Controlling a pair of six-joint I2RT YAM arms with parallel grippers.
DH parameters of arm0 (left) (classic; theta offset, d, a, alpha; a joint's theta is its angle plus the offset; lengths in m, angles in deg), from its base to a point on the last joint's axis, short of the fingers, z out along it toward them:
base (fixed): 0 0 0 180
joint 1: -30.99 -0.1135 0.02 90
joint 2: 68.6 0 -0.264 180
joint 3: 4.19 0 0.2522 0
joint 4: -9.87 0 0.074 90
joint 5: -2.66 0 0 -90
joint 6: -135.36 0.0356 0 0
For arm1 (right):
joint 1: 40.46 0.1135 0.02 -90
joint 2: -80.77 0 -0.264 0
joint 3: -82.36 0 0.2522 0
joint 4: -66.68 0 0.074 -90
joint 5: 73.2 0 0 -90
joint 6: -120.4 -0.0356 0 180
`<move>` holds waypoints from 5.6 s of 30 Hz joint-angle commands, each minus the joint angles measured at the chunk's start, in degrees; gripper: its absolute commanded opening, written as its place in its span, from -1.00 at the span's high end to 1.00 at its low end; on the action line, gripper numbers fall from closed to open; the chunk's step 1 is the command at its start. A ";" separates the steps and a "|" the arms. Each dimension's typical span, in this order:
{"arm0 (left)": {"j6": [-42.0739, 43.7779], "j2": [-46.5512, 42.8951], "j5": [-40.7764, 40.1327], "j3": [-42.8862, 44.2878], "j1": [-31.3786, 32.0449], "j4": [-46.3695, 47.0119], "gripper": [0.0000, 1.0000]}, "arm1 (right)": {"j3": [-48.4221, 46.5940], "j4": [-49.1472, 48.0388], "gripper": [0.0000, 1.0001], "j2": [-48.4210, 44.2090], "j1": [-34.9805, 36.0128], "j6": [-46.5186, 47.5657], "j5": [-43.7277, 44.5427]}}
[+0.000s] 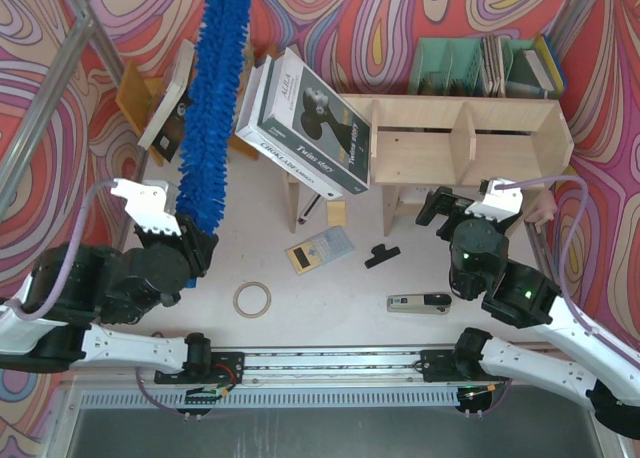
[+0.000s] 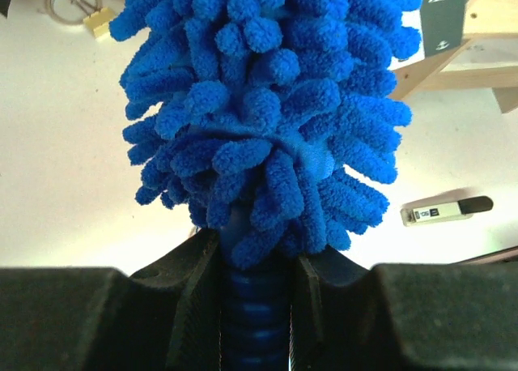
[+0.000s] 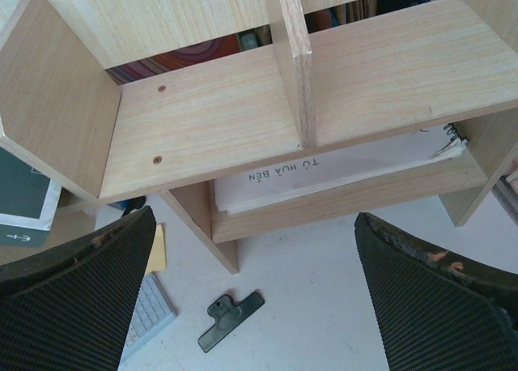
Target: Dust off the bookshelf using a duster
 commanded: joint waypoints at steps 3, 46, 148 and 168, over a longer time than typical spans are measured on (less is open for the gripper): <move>-10.99 -5.16 -3.83 -6.35 0.03 -3.30 1.00 | 0.92 1.14 -0.97 0.96 -0.04 -2.85 0.15; -5.36 -1.28 30.47 -37.63 -15.69 20.40 1.00 | 3.19 1.85 -0.97 -0.03 0.01 -4.34 0.44; 6.13 -9.03 12.63 -19.69 -21.79 8.58 1.00 | 4.98 -0.01 -0.97 0.54 0.04 -3.38 1.03; 39.08 -18.33 29.48 -21.12 -21.83 40.29 1.00 | 6.02 0.24 -0.97 1.23 0.04 -4.25 1.32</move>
